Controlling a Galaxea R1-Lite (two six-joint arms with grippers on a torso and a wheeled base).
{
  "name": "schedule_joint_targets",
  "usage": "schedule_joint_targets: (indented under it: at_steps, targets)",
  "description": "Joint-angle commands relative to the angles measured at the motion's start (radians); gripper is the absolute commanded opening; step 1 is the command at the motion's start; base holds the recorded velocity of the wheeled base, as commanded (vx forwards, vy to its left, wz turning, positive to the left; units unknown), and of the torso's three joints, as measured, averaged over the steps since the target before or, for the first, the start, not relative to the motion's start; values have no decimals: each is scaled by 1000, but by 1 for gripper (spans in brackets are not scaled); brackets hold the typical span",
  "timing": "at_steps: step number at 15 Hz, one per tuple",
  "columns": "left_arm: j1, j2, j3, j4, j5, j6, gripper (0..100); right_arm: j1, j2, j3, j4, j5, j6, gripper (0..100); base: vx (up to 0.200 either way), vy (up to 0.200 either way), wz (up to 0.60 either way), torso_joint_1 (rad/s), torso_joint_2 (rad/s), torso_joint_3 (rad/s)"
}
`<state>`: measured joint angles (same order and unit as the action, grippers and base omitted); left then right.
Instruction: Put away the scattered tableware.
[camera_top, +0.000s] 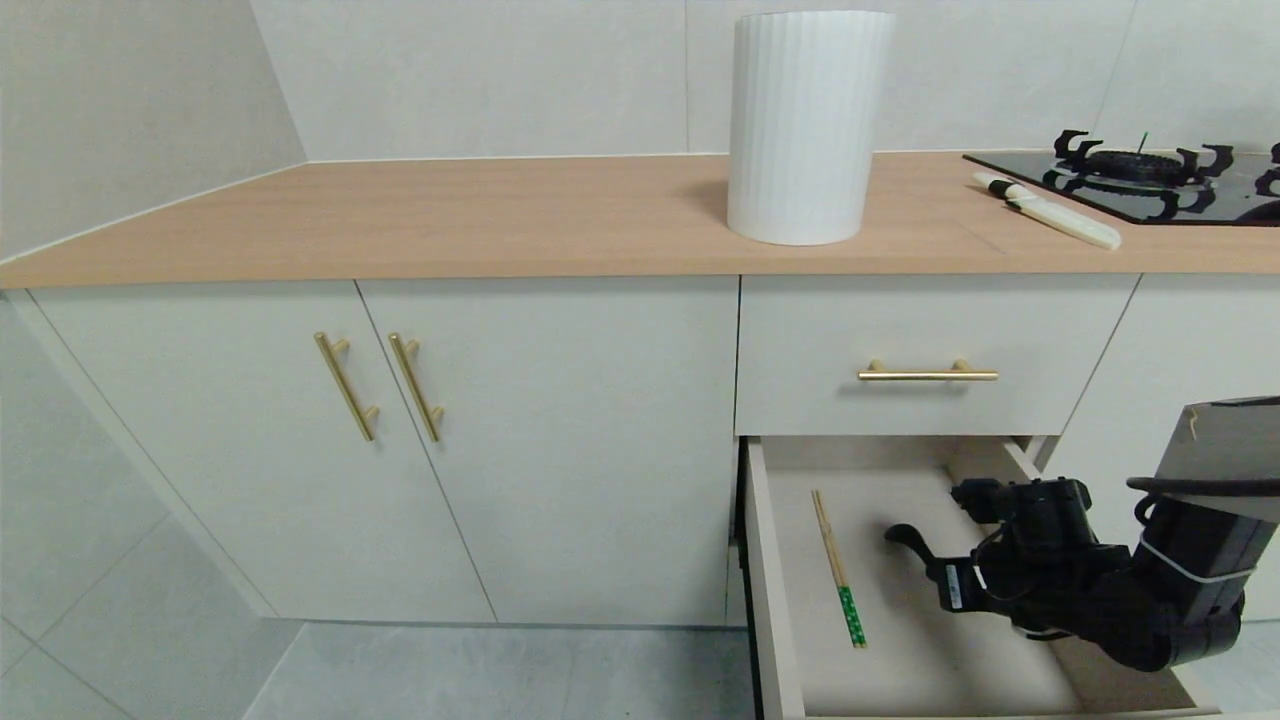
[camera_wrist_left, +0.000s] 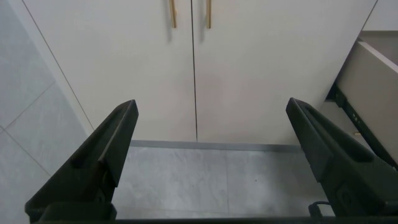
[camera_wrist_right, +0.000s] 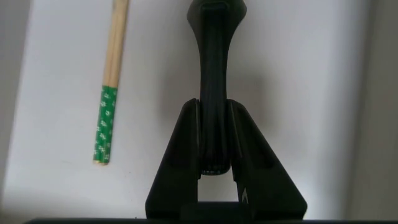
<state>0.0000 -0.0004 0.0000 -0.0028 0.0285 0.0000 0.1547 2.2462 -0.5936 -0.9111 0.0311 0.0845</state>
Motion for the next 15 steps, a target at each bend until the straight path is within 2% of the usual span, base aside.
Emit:
schedule_joint_targets:
  at_steps: [1,4,14,15]
  targets:
    - [0,0,0,0,1,0,100,3,36,-9,0,-5,-2,0,0,0,0,0,0,0]
    - [0,0,0,0,1,0,100,5,82,-40,0,-48,0,0,0,0,0,0,0,0]
    - [0,0,0,0,1,0,100,5,81,-45,0,-49,1,0,0,0,0,0,0,0]
    - [0,0,0,0,1,0,100,5,81,-45,0,-49,1,100,0,0,0,0,0,0]
